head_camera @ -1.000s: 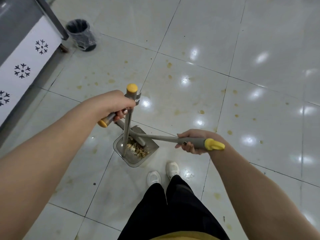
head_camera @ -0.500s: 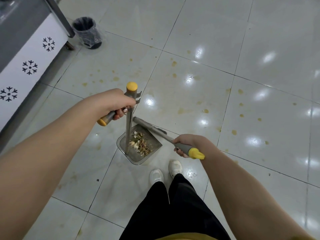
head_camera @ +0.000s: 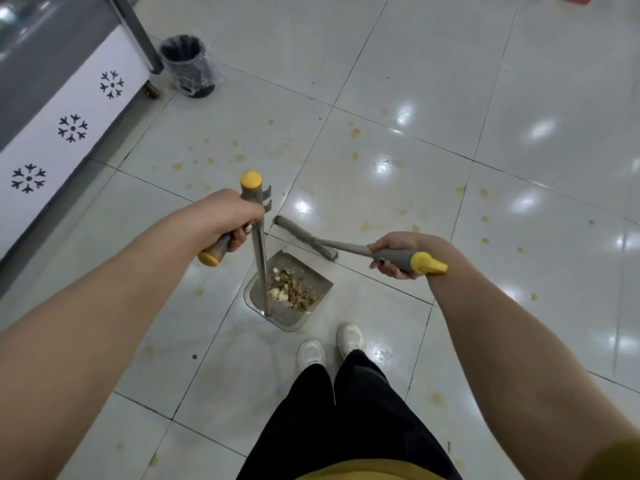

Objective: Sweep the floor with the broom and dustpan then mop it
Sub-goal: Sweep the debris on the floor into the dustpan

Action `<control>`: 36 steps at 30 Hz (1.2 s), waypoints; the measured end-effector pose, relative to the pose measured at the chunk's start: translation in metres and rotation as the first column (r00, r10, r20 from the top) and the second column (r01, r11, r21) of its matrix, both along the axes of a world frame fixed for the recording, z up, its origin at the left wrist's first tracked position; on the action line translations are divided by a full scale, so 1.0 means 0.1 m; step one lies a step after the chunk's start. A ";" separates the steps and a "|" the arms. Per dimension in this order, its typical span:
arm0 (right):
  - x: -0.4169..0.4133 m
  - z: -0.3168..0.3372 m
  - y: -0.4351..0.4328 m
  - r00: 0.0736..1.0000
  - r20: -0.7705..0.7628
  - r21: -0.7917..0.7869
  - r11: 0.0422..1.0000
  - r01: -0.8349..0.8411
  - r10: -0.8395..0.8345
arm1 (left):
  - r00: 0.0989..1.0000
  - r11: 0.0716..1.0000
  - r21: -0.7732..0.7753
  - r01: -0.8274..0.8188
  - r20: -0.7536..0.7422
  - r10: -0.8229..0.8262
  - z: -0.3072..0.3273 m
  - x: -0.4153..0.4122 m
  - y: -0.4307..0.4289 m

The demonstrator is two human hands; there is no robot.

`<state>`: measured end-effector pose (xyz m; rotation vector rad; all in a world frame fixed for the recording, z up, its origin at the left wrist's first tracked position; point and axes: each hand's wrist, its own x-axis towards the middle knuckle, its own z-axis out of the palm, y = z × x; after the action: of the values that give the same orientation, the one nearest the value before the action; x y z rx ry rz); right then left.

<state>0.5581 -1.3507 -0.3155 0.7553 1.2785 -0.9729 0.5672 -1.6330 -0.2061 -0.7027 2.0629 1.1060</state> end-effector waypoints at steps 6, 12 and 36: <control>0.15 -0.39 -0.41 0.985 -0.169 0.066 0.998 -0.022 0.032 | 0.999 0.998 -0.051 -0.025 -0.028 0.024 -0.02 0.03 -0.03; 0.15 -0.22 -0.40 0.973 -0.002 -0.020 0.973 -0.229 0.229 | 0.998 0.994 -0.103 -0.030 -0.049 0.025 -0.03 -0.07 -0.01; -0.09 0.13 -0.16 0.993 0.080 -0.019 0.996 0.091 -0.089 | 0.999 0.999 0.000 -0.039 -0.014 0.039 -0.18 0.03 0.08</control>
<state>0.5495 -1.3666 -0.3027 0.8319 1.1708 -1.0185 0.5698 -1.6249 -0.2240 -0.7397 2.0691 1.1360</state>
